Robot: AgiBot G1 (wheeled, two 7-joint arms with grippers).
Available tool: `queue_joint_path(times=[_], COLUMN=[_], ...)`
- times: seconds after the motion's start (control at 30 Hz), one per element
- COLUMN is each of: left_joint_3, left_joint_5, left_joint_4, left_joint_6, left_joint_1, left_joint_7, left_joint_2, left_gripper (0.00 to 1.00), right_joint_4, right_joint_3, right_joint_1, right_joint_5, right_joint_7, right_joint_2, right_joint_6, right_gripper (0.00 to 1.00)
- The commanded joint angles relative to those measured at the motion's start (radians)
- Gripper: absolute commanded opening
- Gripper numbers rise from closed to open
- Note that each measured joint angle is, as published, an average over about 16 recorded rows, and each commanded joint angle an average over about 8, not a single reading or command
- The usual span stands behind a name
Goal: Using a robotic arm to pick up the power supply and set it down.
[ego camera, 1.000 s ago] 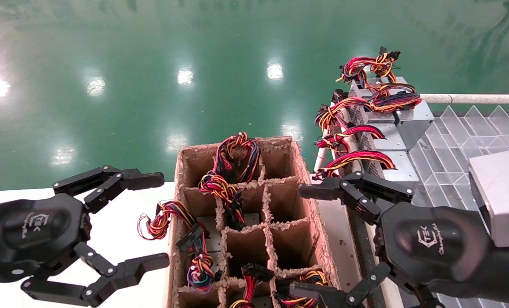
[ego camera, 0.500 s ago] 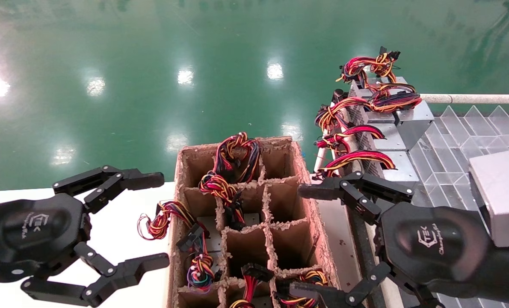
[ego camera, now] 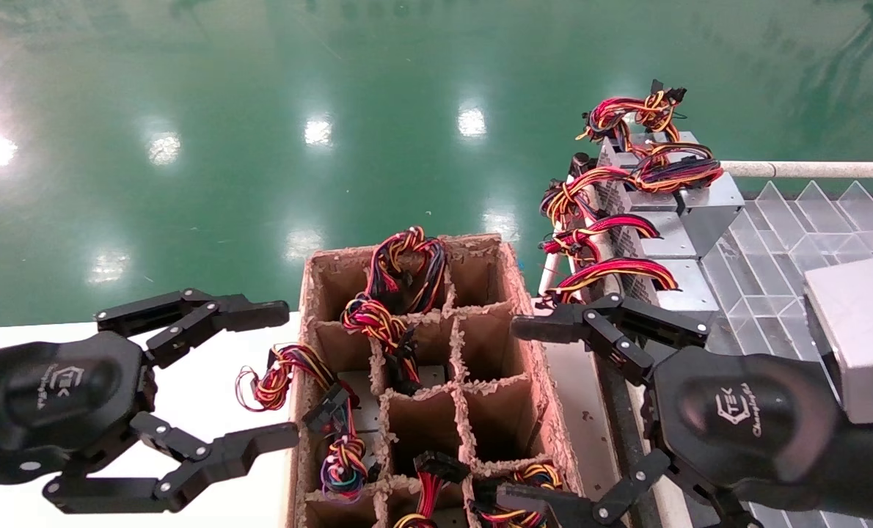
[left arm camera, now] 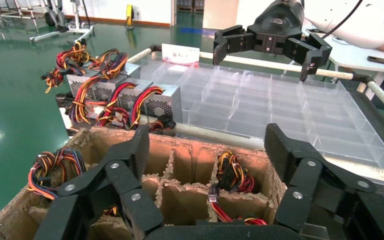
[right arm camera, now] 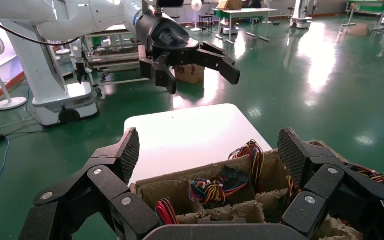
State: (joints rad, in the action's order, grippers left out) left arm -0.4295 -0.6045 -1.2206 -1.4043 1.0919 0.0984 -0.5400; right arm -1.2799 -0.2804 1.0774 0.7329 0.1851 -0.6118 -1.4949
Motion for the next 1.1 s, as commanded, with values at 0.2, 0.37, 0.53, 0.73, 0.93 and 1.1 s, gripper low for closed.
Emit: queue_joint_path(times=[0.2,0.37,0.53,0.73,0.93,1.1], left_joint_3=[0.0,0.0,0.0,0.0,0.0,0.0], left_joint_5=[0.0,0.0,0.0,0.0,0.0,0.0], left_joint_4=[0.0,0.0,0.0,0.0,0.0,0.0], left_joint_6=[0.0,0.0,0.0,0.0,0.0,0.0], left_joint_1=[0.0,0.0,0.0,0.0,0.0,0.0], left_joint_7=[0.0,0.0,0.0,0.0,0.0,0.0], left_joint_2=[0.0,0.0,0.0,0.0,0.0,0.0], left_gripper=[0.0,0.0,0.0,0.0,0.0,0.0], right_joint_4=[0.0,0.006,0.02,0.033,0.059,0.072], right_joint_3=[0.0,-0.007,-0.033,-0.105,-0.173,-0.201], right_joint_1=[0.0,0.008,0.038,0.092,0.113,0.111], right_joint_5=[0.0,0.019,0.087,0.222,0.322,0.363], right_joint_7=[0.0,-0.007,-0.023,-0.022,-0.025,-0.026], right_joint_2=[0.0,-0.013,-0.05,-0.104,-0.159,-0.184], right_joint_6=[0.0,0.013,0.045,0.059,0.05,0.054], right_gripper=[1.0,1.0,1.0,1.0,0.7,0.08])
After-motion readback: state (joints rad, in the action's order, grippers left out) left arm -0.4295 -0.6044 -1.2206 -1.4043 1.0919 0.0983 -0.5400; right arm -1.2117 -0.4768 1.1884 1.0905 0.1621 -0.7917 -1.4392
